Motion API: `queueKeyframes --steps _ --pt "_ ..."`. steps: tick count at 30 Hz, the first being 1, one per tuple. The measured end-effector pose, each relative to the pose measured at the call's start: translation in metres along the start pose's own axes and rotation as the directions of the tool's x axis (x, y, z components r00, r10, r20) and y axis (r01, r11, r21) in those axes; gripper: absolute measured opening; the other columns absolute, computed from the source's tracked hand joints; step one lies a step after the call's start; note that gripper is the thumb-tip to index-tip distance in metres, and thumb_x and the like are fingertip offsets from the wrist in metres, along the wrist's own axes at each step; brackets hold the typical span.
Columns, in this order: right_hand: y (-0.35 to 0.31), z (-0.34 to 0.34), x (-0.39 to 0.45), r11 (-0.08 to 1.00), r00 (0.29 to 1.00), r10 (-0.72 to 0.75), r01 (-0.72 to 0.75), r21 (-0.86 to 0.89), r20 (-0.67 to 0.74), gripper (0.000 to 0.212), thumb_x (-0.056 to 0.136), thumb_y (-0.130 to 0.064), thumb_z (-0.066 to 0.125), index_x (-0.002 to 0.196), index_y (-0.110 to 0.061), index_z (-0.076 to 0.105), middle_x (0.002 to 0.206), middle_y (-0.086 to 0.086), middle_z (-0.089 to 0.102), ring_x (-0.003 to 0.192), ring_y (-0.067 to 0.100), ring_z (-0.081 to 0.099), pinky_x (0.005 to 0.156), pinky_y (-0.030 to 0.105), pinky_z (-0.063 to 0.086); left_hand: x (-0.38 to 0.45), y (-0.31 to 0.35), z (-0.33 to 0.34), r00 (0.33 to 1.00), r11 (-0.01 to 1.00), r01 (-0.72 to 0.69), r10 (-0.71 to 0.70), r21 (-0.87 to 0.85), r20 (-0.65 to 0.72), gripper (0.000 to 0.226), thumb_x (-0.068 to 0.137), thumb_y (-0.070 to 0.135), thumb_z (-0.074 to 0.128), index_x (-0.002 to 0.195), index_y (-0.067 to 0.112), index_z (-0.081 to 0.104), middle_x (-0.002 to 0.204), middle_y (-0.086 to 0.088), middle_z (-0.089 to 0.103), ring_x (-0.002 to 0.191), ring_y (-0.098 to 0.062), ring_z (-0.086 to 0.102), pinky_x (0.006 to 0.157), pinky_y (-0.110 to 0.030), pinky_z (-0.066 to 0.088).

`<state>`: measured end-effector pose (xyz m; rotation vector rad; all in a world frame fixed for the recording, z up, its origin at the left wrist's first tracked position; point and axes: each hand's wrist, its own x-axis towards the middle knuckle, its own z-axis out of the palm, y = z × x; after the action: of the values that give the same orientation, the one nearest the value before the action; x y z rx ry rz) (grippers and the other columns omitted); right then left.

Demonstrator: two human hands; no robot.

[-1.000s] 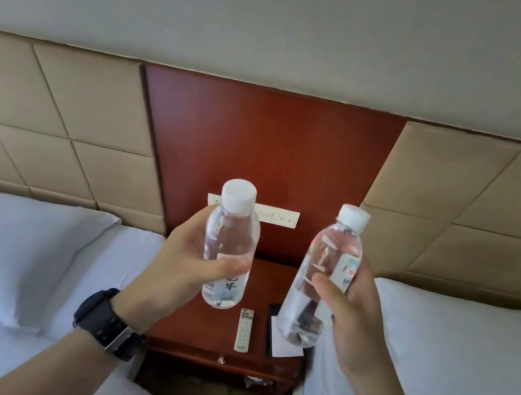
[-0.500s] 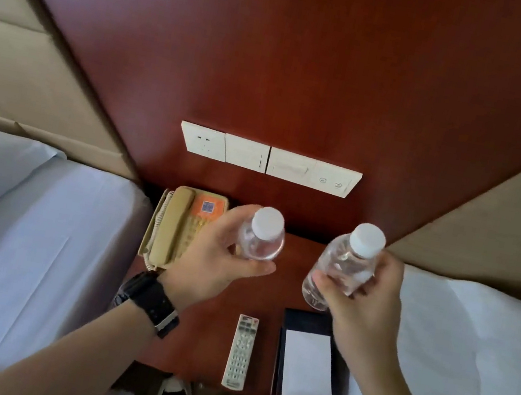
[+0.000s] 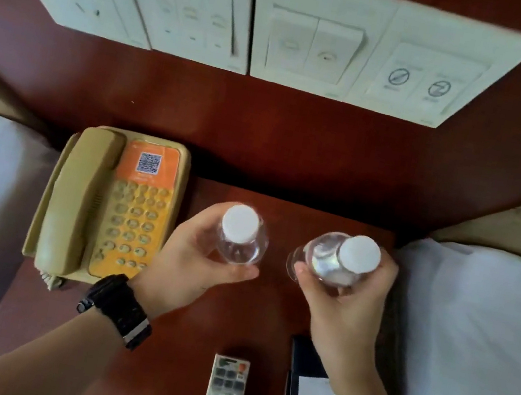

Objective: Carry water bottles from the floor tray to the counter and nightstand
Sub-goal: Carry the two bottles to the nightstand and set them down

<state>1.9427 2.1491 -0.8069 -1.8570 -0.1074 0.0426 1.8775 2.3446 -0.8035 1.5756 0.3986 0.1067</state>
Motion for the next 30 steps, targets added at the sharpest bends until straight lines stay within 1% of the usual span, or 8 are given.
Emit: queueKeyframes --steps 4,8,10,13,17,22,27,30 --pt "0.014 -0.006 -0.003 0.996 0.995 -0.013 0.022 -0.09 0.094 0.082 0.062 -0.008 0.091 0.115 -0.043 0.04 0.116 0.0 0.06 0.105 0.002 0.063 0.085 0.013 0.05 0.0 -0.015 -0.001 1.0 0.998 -0.012 0.01 0.069 0.027 0.074 0.058 0.007 0.093 0.115 0.044 0.066 0.124 0.008 0.069 0.116 -0.009 0.064 0.103 -0.028 0.049" --pt "0.041 -0.019 0.004 0.966 0.928 0.165 -0.083 -0.247 0.334 0.063 0.066 -0.034 0.086 0.122 -0.02 0.061 0.114 -0.008 0.07 0.109 0.007 0.065 0.098 0.037 0.053 -0.002 -0.025 0.001 0.998 0.962 0.032 -0.045 0.273 0.043 0.074 0.065 0.01 0.091 0.107 0.061 0.058 0.113 0.033 0.066 0.11 0.009 0.061 0.098 -0.015 0.047" --pt "0.045 -0.02 0.008 0.954 0.916 0.219 -0.13 -0.269 0.335 0.062 0.062 -0.047 0.081 0.115 -0.019 0.068 0.107 -0.01 0.073 0.105 0.008 0.068 0.094 0.042 0.055 0.002 -0.025 0.001 0.999 0.946 0.034 -0.044 0.322 0.023 0.064 0.067 0.014 0.091 0.107 0.053 0.059 0.107 0.039 0.065 0.105 0.016 0.059 0.09 -0.005 0.044" --pt "0.042 -0.009 0.019 0.964 0.952 0.165 -0.1 -0.247 0.258 0.065 0.058 -0.05 0.083 0.111 -0.016 0.069 0.104 -0.008 0.073 0.102 0.008 0.068 0.09 0.031 0.055 0.019 -0.026 -0.001 0.999 0.949 0.03 -0.032 0.315 0.004 0.058 0.07 0.015 0.088 0.117 0.034 0.059 0.113 0.024 0.068 0.111 0.011 0.06 0.094 -0.006 0.043" --pt "0.038 0.018 0.04 0.97 0.993 0.045 -0.016 -0.243 0.113 0.068 0.06 -0.029 0.092 0.115 -0.016 0.053 0.115 -0.002 0.064 0.108 0.009 0.061 0.084 0.005 0.043 0.052 -0.028 -0.005 0.996 0.969 0.013 -0.034 0.248 0.079 0.065 0.074 0.006 0.084 0.131 0.017 0.055 0.127 0.014 0.064 0.12 0.006 0.058 0.102 -0.012 0.043" --pt "0.038 0.03 0.051 0.962 0.99 -0.008 0.045 -0.27 0.137 0.075 0.063 -0.026 0.091 0.12 -0.028 0.042 0.124 -0.004 0.053 0.116 0.009 0.054 0.095 0.019 0.044 0.073 -0.024 -0.009 0.988 0.955 -0.044 -0.001 0.294 0.153 0.067 0.076 0.006 0.083 0.136 0.01 0.052 0.125 0.014 0.064 0.116 0.008 0.059 0.099 -0.011 0.045" --pt "0.044 0.015 0.056 0.913 0.959 0.065 0.055 -0.405 0.277 0.06 0.075 -0.027 0.084 0.127 -0.02 0.055 0.094 -0.025 0.054 0.083 0.003 0.057 0.064 0.007 0.04 0.078 -0.024 -0.011 0.98 0.931 -0.062 -0.012 0.36 0.199 0.07 0.075 0.004 0.084 0.136 0.017 0.051 0.117 0.027 0.059 0.107 0.022 0.055 0.09 0.001 0.039" --pt "0.043 0.017 0.064 0.89 0.952 0.069 0.077 -0.45 0.298 0.063 0.076 -0.035 0.082 0.129 -0.021 0.052 0.088 -0.014 0.058 0.077 0.006 0.054 0.062 0.014 0.036 0.087 -0.02 -0.014 0.962 0.914 -0.058 -0.057 0.403 0.268 0.063 0.074 0.004 0.084 0.129 0.017 0.056 0.111 0.024 0.062 0.1 0.022 0.057 0.085 0.002 0.04"
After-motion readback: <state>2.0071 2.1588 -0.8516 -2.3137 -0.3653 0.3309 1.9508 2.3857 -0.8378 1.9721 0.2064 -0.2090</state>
